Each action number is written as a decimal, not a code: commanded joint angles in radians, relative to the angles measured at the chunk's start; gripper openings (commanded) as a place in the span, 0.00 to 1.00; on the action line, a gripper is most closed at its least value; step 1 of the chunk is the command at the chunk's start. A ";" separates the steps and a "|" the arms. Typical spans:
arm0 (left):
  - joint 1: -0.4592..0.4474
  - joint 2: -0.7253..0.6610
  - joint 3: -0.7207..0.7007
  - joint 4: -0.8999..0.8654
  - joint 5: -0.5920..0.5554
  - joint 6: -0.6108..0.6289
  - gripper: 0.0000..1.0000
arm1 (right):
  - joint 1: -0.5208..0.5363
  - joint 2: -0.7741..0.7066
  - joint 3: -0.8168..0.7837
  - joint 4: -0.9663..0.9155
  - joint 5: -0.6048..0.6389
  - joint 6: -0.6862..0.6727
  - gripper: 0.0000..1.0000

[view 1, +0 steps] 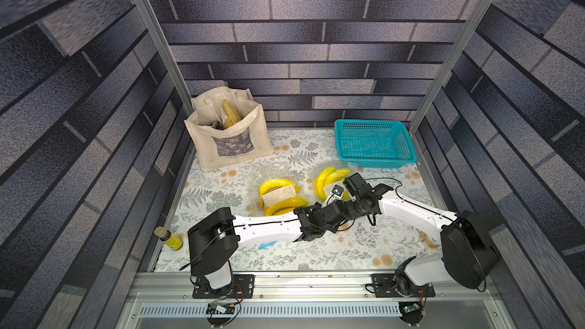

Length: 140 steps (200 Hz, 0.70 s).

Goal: Open the zip-top bag and take out the banana
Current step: Pick up the banana from the zipper food storage bag.

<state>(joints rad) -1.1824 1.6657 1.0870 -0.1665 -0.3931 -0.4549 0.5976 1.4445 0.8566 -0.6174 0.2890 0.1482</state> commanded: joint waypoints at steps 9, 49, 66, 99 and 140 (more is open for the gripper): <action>0.010 0.003 -0.005 -0.007 0.008 -0.023 0.00 | -0.003 0.055 0.047 -0.019 0.030 -0.054 0.76; 0.008 0.009 -0.007 -0.011 0.020 -0.022 0.00 | -0.012 0.134 0.084 -0.046 -0.074 -0.106 0.72; 0.009 0.003 -0.009 -0.024 -0.001 -0.025 0.00 | -0.009 0.072 0.065 -0.055 -0.118 -0.074 0.68; 0.026 0.004 -0.022 -0.006 0.024 -0.031 0.00 | -0.003 -0.146 -0.044 0.022 -0.185 -0.046 0.65; 0.030 0.017 -0.007 0.025 0.062 -0.033 0.00 | -0.002 -0.151 -0.061 0.035 -0.157 -0.079 0.65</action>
<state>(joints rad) -1.1599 1.6680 1.0866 -0.1703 -0.3588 -0.4656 0.5934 1.2316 0.7898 -0.5953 0.1322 0.0906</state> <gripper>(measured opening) 0.043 0.653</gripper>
